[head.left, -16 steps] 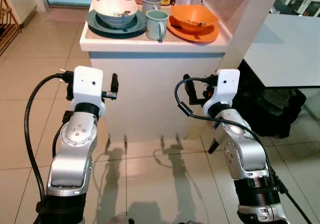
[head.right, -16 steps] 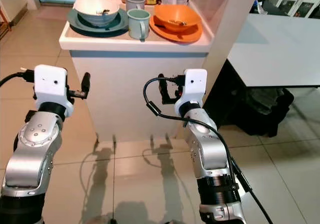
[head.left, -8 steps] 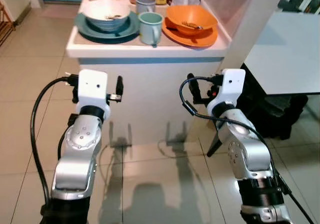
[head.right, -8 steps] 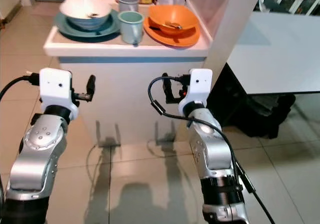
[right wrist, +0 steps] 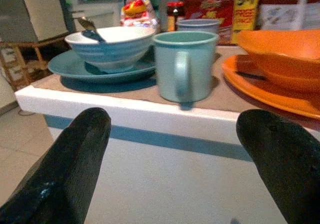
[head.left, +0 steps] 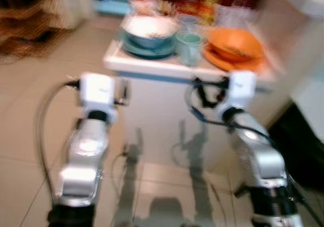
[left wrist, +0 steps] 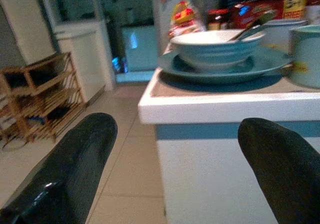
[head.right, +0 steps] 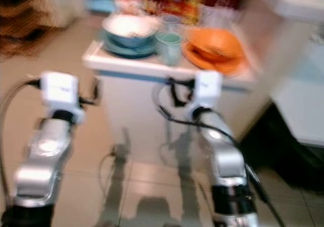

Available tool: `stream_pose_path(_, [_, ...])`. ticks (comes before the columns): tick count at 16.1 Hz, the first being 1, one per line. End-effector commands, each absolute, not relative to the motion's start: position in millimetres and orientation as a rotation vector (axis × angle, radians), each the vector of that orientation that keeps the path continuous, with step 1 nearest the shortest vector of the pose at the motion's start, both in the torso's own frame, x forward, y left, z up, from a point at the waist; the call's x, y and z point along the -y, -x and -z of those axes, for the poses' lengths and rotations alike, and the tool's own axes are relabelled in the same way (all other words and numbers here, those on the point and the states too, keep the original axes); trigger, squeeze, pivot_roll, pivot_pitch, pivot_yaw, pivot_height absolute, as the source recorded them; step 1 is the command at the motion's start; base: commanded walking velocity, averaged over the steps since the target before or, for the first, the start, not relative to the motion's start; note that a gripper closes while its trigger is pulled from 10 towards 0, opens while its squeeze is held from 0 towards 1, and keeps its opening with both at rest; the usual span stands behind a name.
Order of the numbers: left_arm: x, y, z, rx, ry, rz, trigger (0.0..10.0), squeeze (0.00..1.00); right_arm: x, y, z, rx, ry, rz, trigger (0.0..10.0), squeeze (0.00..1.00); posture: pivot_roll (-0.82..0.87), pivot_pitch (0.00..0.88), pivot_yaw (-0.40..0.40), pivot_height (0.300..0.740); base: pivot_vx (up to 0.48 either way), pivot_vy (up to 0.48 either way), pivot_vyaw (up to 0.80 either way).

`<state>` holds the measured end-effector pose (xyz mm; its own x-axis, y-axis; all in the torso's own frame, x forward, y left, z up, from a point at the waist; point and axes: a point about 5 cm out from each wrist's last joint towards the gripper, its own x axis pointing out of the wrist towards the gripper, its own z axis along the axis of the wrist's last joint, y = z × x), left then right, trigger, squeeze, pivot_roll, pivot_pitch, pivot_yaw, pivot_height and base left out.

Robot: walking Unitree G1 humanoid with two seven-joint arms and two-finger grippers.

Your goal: Setting the table

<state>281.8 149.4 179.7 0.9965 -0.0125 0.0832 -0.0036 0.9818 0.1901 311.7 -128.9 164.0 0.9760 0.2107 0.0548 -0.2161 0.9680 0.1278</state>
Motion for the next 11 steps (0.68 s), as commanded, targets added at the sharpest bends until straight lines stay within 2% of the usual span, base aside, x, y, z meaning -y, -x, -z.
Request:
stream_pose_path(1, [-150.7, -280.3, -183.9, 0.096, -0.204, -0.003, 10.0, 0.00, 129.5, -313.1, -171.6, 0.078, -0.185, -0.194, 10.0, 0.00, 0.04, 0.026, -0.096, 0.740, 0.345, 0.000, 0.00])
stream_pose_path(4, [-153.6, -276.4, -177.9, 0.069, -0.210, 0.039, 10.0, 0.00, 133.1, -310.2, -174.0, 0.107, -0.181, -0.135, 10.0, 0.00, 0.02, 0.038, -0.091, 0.740, 0.308, 0.000, 0.00])
stream_pose_path(6, [-150.9, -278.9, -179.5, 0.077, -0.209, 0.057, 10.0, 0.00, 145.9, -307.7, -171.6, 0.119, -0.143, -0.051, 10.0, 0.00, 0.03, 0.050, -0.081, 0.740, 0.279, 0.000, 0.00])
stream_pose_path(7, [-145.0, -277.4, -183.0, 0.092, -0.208, 0.102, 10.0, 0.00, 157.0, -304.5, -168.1, 0.114, -0.111, 0.000, 10.0, 0.00, 0.03, 0.044, -0.079, 0.740, 0.281, 0.000, -0.67])
stream_pose_path(9, [-144.5, -274.5, -183.4, 0.100, -0.185, 0.149, 10.0, 0.00, 157.9, -297.5, -174.8, 0.162, -0.129, -0.002, 10.0, 0.00, 0.01, 0.052, -0.071, 0.740, 0.279, 0.000, -0.80])
stream_pose_path(11, [-142.1, -272.3, -185.5, 0.133, -0.169, 0.189, 10.0, 0.00, 157.9, -287.3, -187.3, 0.253, -0.124, -0.018, 10.0, 0.00, 0.01, 0.057, -0.074, 0.740, 0.270, 0.000, -0.24])
